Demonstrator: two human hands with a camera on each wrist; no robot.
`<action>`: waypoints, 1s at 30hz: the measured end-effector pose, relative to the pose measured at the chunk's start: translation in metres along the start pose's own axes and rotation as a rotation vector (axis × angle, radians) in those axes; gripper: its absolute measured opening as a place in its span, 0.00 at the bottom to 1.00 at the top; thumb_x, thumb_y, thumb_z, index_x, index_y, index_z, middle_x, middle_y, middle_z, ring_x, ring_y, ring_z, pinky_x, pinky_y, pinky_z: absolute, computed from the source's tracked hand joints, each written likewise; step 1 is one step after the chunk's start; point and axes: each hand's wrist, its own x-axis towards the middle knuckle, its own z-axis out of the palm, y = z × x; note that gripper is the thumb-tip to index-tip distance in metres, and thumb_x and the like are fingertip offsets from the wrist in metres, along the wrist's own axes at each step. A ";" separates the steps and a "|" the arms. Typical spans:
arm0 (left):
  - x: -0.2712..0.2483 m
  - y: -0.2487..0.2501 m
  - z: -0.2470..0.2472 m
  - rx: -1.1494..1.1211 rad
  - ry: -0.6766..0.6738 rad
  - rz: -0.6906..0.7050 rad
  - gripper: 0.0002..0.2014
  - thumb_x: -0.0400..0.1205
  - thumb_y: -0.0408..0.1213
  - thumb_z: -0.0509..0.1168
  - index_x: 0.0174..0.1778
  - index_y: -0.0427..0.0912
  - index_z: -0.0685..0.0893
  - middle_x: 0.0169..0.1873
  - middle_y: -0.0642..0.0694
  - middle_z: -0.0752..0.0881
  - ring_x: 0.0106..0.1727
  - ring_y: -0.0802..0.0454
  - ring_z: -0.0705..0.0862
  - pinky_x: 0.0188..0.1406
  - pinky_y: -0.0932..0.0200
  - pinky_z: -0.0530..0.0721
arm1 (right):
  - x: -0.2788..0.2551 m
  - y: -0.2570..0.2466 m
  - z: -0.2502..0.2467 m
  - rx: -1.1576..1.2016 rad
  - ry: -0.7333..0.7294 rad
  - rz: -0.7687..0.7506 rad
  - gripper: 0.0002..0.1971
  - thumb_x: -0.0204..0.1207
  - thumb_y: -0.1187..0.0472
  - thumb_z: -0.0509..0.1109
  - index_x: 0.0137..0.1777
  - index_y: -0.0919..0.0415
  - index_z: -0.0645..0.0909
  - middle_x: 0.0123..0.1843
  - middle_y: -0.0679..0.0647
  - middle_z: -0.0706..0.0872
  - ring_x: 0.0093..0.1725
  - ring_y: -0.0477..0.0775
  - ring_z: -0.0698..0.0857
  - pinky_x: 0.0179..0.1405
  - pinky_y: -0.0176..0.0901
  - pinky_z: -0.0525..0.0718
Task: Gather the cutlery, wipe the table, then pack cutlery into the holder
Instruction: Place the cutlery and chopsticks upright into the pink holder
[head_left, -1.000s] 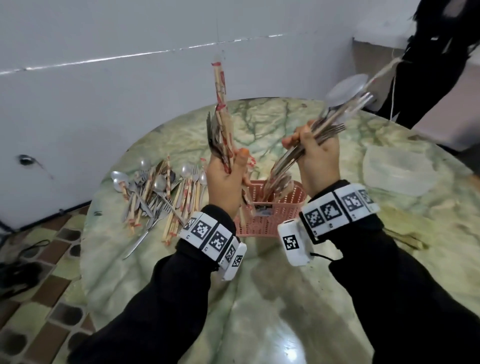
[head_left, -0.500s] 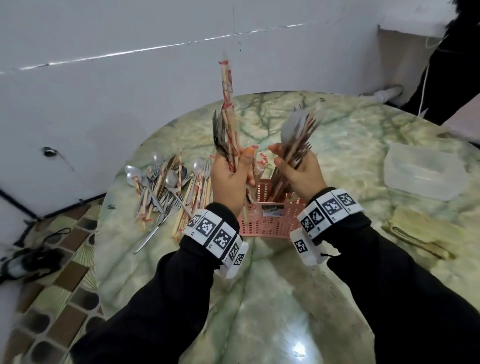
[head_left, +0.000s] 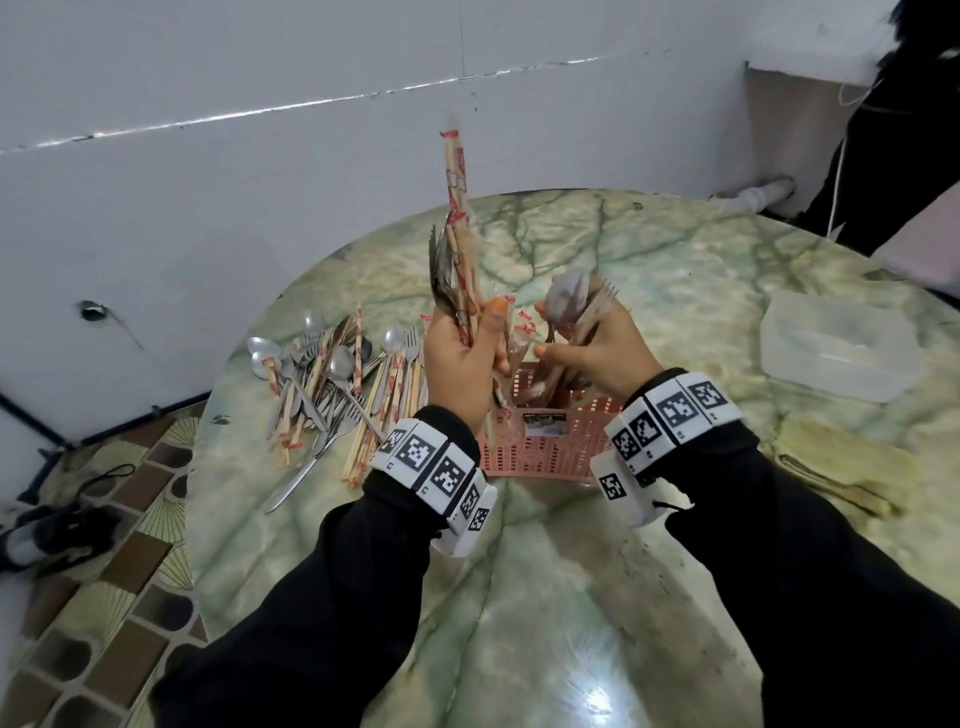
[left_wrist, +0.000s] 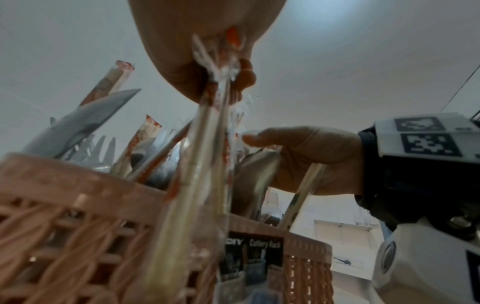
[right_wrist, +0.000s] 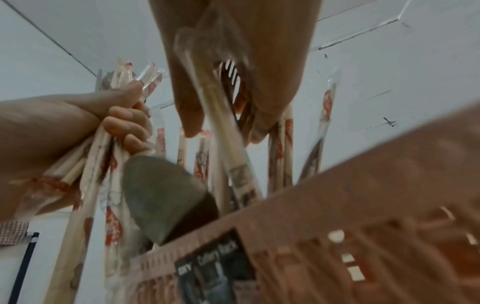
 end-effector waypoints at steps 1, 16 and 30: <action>0.000 0.000 0.000 0.008 0.000 0.001 0.07 0.82 0.34 0.62 0.39 0.48 0.75 0.16 0.54 0.77 0.17 0.61 0.73 0.19 0.64 0.76 | -0.001 -0.003 0.000 0.022 -0.007 0.000 0.29 0.66 0.75 0.76 0.66 0.70 0.70 0.61 0.62 0.82 0.55 0.49 0.84 0.57 0.36 0.83; 0.001 0.003 -0.002 0.004 0.015 0.003 0.07 0.82 0.34 0.62 0.39 0.47 0.74 0.16 0.55 0.77 0.17 0.62 0.73 0.18 0.65 0.76 | -0.002 -0.040 -0.012 -0.741 -0.034 -0.004 0.36 0.75 0.42 0.66 0.80 0.50 0.58 0.79 0.54 0.59 0.78 0.56 0.58 0.75 0.57 0.57; -0.001 0.013 -0.007 -0.055 0.081 -0.016 0.04 0.82 0.35 0.61 0.43 0.47 0.73 0.18 0.54 0.77 0.17 0.62 0.73 0.17 0.66 0.75 | -0.025 0.013 -0.077 -0.556 -0.487 0.413 0.76 0.34 0.34 0.75 0.82 0.48 0.33 0.85 0.48 0.49 0.83 0.48 0.49 0.79 0.60 0.38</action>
